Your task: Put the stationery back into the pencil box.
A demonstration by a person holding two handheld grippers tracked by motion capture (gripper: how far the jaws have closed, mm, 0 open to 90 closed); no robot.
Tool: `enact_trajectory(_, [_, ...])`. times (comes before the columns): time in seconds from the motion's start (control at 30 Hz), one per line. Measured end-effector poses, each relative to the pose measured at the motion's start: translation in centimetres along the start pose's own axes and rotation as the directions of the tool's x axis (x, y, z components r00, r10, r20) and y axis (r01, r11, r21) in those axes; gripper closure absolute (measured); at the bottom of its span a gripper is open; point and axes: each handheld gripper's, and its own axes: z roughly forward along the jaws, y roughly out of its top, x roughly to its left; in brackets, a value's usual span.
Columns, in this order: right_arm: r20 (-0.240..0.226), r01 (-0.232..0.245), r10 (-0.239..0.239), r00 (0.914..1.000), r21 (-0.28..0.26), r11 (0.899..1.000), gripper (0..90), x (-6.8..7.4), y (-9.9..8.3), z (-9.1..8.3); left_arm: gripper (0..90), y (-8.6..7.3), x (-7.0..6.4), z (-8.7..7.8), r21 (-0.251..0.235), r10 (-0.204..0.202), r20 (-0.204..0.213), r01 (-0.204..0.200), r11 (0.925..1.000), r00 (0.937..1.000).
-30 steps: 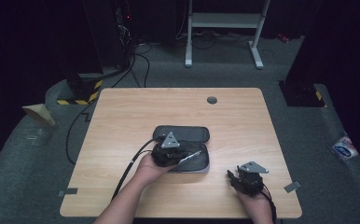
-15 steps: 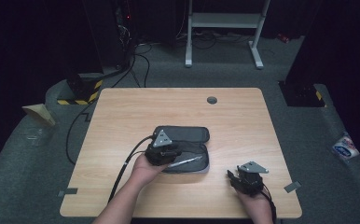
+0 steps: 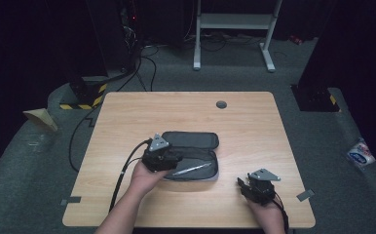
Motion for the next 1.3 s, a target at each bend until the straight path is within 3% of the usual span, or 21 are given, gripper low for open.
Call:
enact_trajectory(0.17, [-0.001,0.001,-0.001,1.0000,0.000,1.000,51.6,0.0,0.0,0.0,27.1,-1.0,1.7,-1.6,-0.008,-0.055,-0.038,0.055,0.9984,0.9977])
enact_trajectory(0.3, [-0.001,0.001,-0.001,1.0000,0.000,1.000,51.6,0.0,0.0,0.0,18.1,-2.2,3.1,-3.1,-0.007,-0.088,-0.087,0.087,0.9961,0.9923])
enact_trajectory(0.4, [0.000,0.001,-0.001,1.0000,0.000,1.000,51.5,0.0,0.0,0.0,13.1,-3.5,4.3,-4.4,0.000,-0.110,-0.157,0.111,0.9938,0.9814])
enact_trajectory(0.53, [0.000,0.001,-0.001,1.0000,0.000,1.000,51.5,0.0,0.0,0.0,8.2,-5.7,5.8,-5.8,0.011,-0.145,-0.212,0.151,0.9885,0.9664])
enact_trajectory(0.6, [0.000,0.001,-0.001,1.0000,0.000,1.000,51.5,0.0,0.0,0.0,6.7,-7.0,6.6,-6.1,0.039,-0.141,-0.251,0.156,0.9870,0.9576])
enact_trajectory(0.7, [0.000,0.001,-0.001,1.0000,0.000,1.000,51.5,0.0,0.0,0.0,6.3,-9.3,7.5,-6.3,0.092,-0.160,-0.283,0.193,0.9770,0.9456])
enact_trajectory(0.77, [0.000,0.000,0.000,1.0000,0.000,1.000,51.5,0.0,0.0,0.0,6.4,-10.5,7.8,-6.4,0.123,-0.140,-0.313,0.186,0.9747,0.9394])
enact_trajectory(0.9, [-0.001,0.002,-0.002,1.0000,-0.001,1.000,51.5,0.0,0.0,0.0,10.5,-12.1,7.5,-6.6,0.170,-0.077,-0.337,0.141,0.9753,0.9383])
enact_trajectory(0.93, [-0.001,0.002,-0.002,1.0000,-0.001,1.000,51.5,0.0,0.0,0.0,10.6,-12.5,7.5,-6.8,0.144,-0.104,-0.328,0.159,0.9767,0.9387])
enact_trajectory(1.0, [-0.001,0.003,-0.003,1.0000,-0.001,1.000,51.5,0.0,0.0,0.1,16.0,-12.7,7.4,-6.9,0.131,-0.115,-0.310,0.162,0.9780,0.9437])
enact_trajectory(1.3, [-0.005,0.002,-0.002,1.0000,0.000,1.000,50.0,0.0,0.1,0.1,16.1,-12.5,7.4,-6.6,0.133,-0.114,-0.305,0.160,0.9781,0.9455])
